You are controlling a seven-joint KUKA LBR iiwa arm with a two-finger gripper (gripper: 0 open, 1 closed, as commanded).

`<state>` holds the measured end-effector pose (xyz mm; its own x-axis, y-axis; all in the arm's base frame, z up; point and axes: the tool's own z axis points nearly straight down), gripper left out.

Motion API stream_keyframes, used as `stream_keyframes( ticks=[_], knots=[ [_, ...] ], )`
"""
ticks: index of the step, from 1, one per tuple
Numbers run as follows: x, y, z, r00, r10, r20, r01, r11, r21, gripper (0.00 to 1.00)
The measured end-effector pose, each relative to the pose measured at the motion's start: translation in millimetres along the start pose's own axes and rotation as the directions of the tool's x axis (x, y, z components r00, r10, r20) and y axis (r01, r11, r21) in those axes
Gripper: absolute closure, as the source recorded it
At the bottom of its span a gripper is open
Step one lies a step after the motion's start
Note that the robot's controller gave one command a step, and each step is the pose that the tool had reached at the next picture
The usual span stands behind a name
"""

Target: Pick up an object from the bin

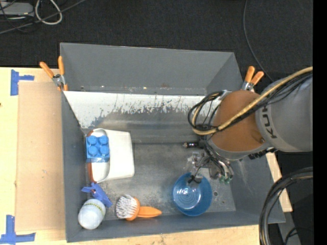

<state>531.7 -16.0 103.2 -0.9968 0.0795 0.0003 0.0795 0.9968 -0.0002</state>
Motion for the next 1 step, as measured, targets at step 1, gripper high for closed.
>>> stream_keyframes(
  ticks=[1],
  knots=[
    [9.5,-8.1,32.2,1.000,0.015,-0.008,-0.015,1.000,0.003,1.00]
  ],
)
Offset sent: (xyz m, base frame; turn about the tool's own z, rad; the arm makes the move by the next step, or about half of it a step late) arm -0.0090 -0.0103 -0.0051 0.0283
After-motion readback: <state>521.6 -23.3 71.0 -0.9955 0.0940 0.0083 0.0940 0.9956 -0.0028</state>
